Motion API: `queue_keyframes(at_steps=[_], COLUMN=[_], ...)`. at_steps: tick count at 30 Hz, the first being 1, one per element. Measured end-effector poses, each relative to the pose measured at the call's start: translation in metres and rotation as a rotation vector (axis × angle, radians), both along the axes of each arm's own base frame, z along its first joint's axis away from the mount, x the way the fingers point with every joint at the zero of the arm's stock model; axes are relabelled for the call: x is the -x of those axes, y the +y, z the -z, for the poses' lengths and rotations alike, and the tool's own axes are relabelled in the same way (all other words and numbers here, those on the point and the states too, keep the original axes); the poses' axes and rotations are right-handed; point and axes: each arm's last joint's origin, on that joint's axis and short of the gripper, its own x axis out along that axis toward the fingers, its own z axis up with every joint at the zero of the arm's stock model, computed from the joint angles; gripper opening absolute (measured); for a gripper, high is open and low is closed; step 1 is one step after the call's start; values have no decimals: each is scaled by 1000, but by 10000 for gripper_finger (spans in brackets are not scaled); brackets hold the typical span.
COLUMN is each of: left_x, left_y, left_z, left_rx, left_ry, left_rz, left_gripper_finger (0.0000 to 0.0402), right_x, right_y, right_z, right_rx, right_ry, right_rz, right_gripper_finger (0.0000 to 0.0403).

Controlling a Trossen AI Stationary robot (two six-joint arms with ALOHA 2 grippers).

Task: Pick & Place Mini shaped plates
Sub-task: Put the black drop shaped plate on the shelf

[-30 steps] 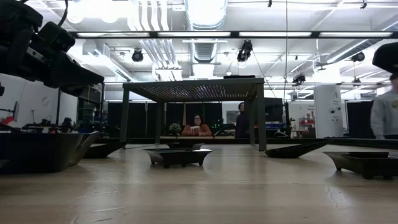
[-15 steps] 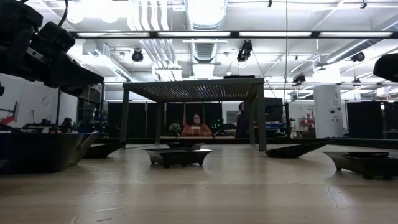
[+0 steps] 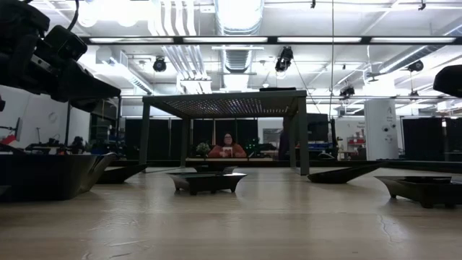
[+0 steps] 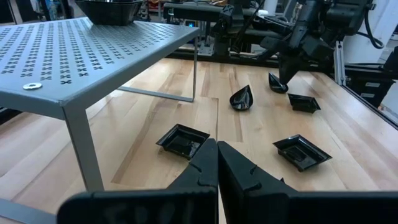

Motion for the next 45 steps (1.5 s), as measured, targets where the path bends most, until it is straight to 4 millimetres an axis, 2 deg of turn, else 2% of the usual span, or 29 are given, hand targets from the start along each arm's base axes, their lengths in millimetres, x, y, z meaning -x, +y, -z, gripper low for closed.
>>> queue_keyframes(at_steps=[4,12,21,26,34,45], left_x=[0,0,0,0,0,0], left_y=[0,0,0,0,0,0], left_z=[0,0,0,0,0,0], left_rx=[0,0,0,0,0,0], left_ry=[0,0,0,0,0,0], left_rz=[0,0,0,0,0,0], left_gripper_finger=[0,0,0,0,0,0], right_x=[0,-2,-15,-32,-75,-123], right_y=[0,1,13,12,-16,-91], right_z=[0,-4,-44,-72,-119,-172], right_rx=[0,13,59,113,162,220], right_ry=[0,-22,-91,-149,-206,-226], right_rz=[0,5,-22,-81,-94,-110], right_gripper_finger=[13,8,8,8,8,8])
